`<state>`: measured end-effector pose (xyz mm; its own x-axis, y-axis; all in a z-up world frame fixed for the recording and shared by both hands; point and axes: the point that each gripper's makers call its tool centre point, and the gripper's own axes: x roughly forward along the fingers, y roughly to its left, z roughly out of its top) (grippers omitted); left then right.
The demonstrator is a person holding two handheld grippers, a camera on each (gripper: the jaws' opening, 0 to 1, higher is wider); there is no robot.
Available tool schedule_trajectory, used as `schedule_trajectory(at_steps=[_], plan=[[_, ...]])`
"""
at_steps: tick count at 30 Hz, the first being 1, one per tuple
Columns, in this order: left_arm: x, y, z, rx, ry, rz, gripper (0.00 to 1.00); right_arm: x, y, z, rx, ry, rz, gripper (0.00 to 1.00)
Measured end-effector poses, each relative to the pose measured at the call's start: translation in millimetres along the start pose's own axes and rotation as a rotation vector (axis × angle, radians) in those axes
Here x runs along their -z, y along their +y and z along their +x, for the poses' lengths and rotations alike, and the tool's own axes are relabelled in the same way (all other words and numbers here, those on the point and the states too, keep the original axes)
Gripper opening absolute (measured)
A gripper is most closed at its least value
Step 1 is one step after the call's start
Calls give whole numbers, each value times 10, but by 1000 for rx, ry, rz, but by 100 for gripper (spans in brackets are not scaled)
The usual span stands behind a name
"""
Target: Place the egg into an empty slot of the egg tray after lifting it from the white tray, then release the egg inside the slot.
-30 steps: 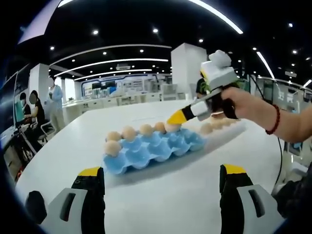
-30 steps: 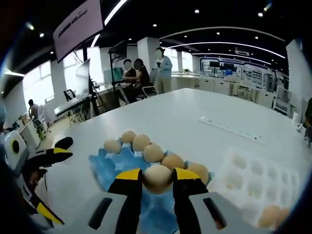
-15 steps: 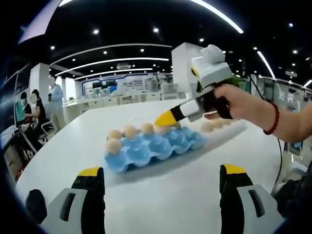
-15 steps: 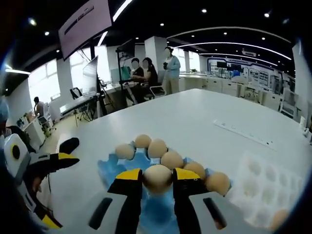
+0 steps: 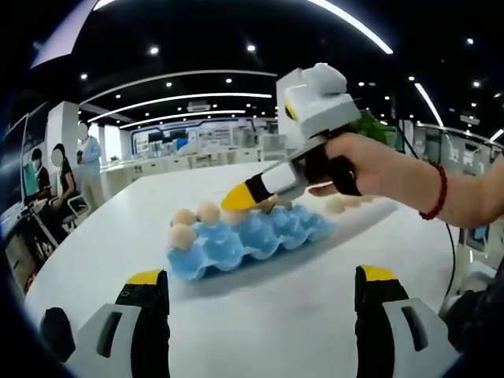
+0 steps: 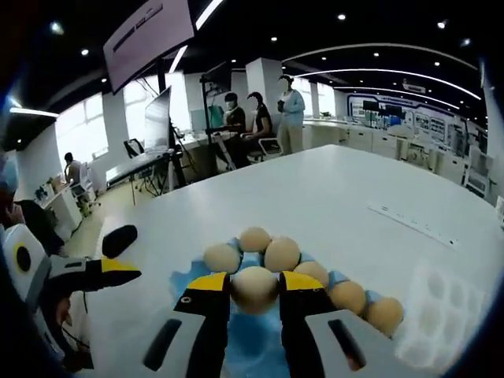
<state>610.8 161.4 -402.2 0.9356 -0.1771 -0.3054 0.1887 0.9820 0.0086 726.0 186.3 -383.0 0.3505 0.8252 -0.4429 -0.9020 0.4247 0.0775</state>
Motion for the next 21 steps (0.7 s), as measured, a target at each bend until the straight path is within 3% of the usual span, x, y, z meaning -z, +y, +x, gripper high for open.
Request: schedule_trajectory(at_steps=[8, 21], plan=[[-14, 33, 10, -4, -1, -1, 100, -6, 88, 134, -12, 19, -53, 25], [-24, 61, 3, -13, -11, -30, 100, 141, 129, 305, -39, 89, -103, 26]])
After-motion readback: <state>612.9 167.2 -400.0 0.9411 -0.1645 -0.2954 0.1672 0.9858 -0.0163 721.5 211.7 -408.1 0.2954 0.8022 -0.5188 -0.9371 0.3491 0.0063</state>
